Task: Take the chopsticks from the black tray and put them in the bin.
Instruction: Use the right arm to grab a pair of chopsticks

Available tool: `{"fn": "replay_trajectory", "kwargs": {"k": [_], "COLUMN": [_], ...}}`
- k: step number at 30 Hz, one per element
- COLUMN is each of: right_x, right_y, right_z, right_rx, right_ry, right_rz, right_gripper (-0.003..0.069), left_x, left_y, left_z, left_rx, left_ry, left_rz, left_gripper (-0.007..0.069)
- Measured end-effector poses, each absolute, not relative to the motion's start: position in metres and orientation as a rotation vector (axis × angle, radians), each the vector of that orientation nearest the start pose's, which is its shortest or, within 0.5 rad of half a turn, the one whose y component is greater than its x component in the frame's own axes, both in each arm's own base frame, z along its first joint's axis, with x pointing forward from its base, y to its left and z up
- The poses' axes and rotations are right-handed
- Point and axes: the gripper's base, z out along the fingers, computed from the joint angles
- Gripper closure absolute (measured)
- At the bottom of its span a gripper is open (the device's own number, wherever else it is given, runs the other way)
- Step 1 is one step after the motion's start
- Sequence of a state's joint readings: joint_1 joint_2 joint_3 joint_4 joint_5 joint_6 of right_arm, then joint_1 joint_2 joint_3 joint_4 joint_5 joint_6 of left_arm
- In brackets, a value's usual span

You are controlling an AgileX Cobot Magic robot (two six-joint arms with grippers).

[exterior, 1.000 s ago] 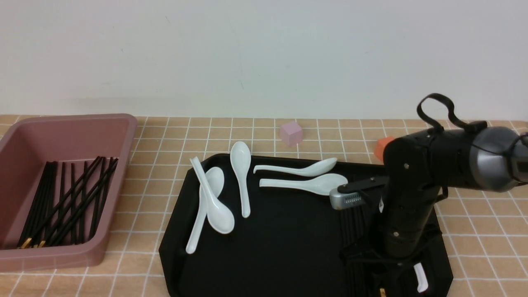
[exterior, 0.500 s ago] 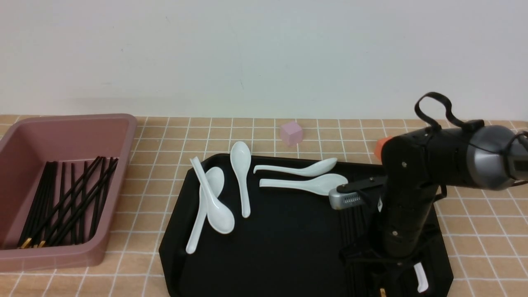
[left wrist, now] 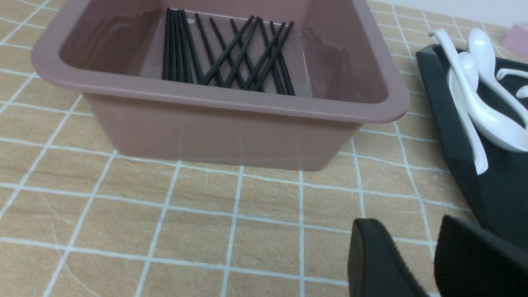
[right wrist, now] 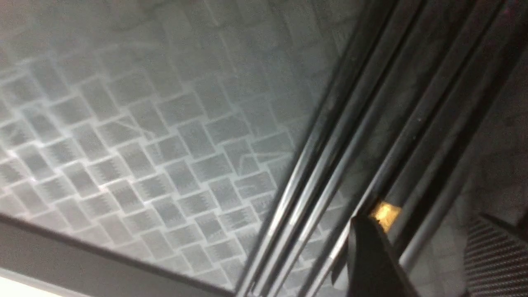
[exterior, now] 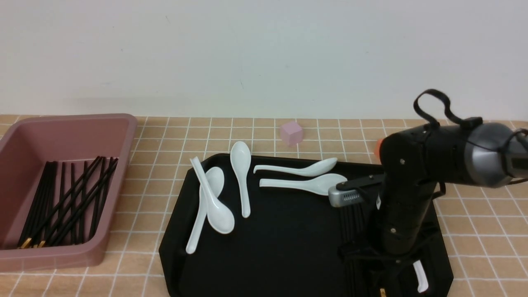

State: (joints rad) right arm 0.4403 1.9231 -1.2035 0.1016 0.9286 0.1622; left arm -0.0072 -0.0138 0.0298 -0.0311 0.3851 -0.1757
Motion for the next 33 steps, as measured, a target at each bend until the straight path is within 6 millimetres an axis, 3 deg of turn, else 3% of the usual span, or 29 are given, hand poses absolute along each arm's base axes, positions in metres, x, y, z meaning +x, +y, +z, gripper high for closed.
{"fn": "replay_trajectory", "kwargs": {"k": [33], "right_x": [0.3137], "right_y": [0.1538], "right_z": [0.1533], "right_rx": [-0.343], "right_ry": [3.147], "right_rz": [0.086], "right_gripper": [0.0326], "left_x": [0.0522], "left_y": [-0.0014], "left_z": [0.1693], "left_rx": [-0.178], "left_ry": [1.879], "left_rz": [-0.156], "left_gripper": [0.0386]}}
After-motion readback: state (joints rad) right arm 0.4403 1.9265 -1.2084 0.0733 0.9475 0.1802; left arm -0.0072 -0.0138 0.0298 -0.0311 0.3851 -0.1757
